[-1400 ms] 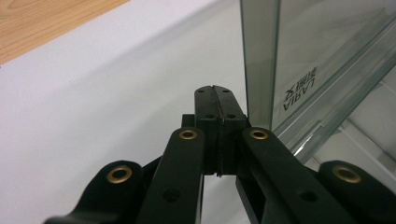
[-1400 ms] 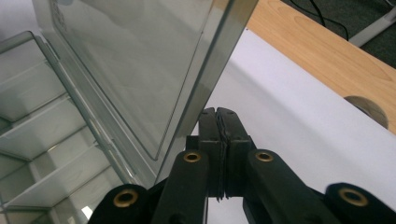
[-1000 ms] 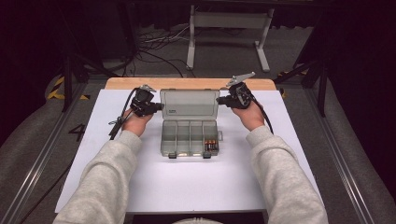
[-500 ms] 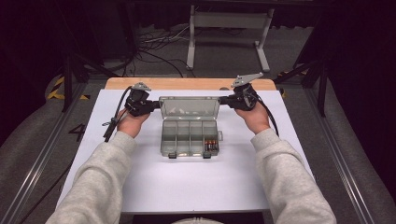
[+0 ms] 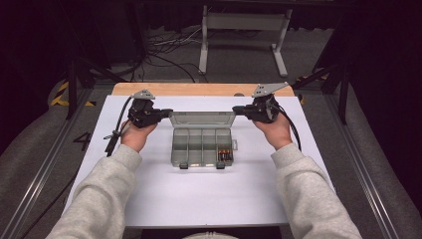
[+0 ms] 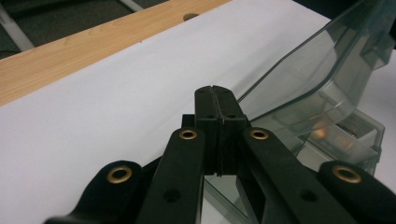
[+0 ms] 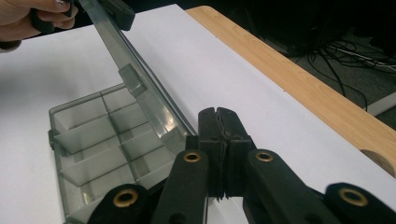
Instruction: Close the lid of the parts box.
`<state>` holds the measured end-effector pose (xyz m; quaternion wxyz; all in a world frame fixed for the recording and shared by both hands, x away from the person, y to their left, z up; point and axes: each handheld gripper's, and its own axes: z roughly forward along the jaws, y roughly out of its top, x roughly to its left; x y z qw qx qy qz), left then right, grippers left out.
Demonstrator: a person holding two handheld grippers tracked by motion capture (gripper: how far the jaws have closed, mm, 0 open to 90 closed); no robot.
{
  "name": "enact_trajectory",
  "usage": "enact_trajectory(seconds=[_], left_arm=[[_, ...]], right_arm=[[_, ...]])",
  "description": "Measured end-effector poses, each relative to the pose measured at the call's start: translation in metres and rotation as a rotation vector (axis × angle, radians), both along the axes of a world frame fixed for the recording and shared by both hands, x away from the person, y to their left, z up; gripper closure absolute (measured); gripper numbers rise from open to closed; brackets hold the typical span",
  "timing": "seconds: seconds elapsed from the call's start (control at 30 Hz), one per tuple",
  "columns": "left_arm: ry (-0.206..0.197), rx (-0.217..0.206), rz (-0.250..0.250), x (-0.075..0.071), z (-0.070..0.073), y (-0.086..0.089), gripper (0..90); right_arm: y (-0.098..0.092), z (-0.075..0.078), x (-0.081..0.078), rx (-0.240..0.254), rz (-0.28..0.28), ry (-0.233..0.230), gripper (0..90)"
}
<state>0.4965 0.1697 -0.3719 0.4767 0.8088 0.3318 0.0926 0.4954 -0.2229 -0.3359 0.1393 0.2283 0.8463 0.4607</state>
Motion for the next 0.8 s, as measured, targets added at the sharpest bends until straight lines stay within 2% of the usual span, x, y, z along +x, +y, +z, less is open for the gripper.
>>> enact_trajectory(seconds=[0.3,0.4,0.8], left_arm=[[-0.024,-0.042,-0.027,-0.017,0.003,-0.001,89.3],[-0.034,-0.031,-0.044,-0.022,0.003,-0.002,89.3],[-0.02,-0.067,-0.079,-0.045,-0.007,-0.001,89.3]], right_arm=[[0.005,-0.003,-0.018,0.037,0.039,-0.002,89.6],[0.006,-0.005,-0.023,0.033,0.04,0.0,89.6],[-0.005,-0.021,-0.046,0.073,0.05,0.02,89.6]])
